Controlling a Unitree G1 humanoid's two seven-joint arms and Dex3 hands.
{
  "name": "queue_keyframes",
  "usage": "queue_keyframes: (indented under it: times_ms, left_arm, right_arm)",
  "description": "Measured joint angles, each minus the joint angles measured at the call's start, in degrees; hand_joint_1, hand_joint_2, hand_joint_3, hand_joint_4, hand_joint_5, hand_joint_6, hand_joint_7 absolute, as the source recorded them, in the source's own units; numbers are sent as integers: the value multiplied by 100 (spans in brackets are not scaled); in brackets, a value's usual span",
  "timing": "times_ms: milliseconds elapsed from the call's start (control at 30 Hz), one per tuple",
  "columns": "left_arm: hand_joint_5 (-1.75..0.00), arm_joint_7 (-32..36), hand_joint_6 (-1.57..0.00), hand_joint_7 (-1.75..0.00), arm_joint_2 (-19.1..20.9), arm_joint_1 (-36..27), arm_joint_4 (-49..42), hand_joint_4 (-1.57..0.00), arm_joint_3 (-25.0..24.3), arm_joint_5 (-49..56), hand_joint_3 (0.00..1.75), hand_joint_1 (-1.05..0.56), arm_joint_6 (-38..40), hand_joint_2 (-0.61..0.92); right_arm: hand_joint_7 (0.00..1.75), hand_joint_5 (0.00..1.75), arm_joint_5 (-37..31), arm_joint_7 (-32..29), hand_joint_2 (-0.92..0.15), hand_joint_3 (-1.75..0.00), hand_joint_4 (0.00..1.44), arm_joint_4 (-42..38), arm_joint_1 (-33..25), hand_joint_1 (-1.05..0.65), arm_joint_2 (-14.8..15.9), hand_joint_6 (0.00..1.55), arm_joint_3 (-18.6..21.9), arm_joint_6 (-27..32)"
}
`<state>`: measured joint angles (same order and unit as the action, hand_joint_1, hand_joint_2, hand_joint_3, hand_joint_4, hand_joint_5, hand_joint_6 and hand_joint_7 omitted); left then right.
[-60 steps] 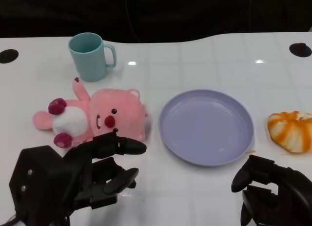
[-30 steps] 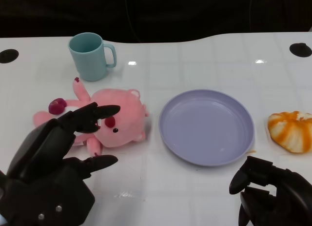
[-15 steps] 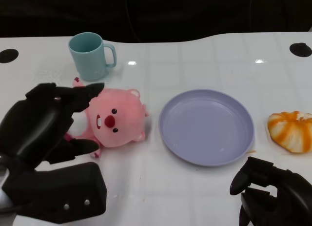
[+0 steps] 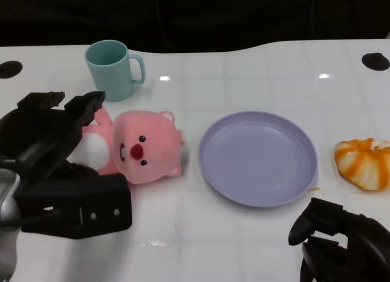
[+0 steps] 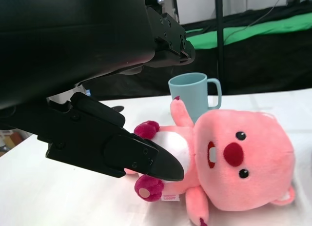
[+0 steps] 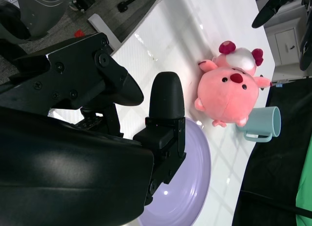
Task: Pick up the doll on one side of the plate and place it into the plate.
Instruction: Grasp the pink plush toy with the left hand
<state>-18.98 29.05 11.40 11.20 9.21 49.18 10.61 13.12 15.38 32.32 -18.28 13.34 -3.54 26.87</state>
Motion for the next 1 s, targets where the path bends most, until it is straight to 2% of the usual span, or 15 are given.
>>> queue_keyframes:
  times_ms: [167, 533, 1000]
  left_arm:
    - [-17, -339, -12, -1, 87, 527, -583, 0, 216, 12, 0, -69, 109, 87]
    - [-19, -170, -13, 0, 85, 1167, -1984, -4, 617, -77, 0, -67, -155, 87]
    - [-14, -28, -14, -1, -184, 1651, -2725, -6, 1113, -172, 0, -65, -195, 86]
  right_arm:
    - [158, 175, -1, -5, -68, -115, 64, 23, -9, -10, 0, 50, -4, 2]
    - [158, 175, 0, -14, -67, -115, 65, 51, -61, -10, -2, 51, -12, 13]
    - [157, 175, -5, -111, -67, -116, 65, 186, -87, -10, -8, 51, -75, 101]
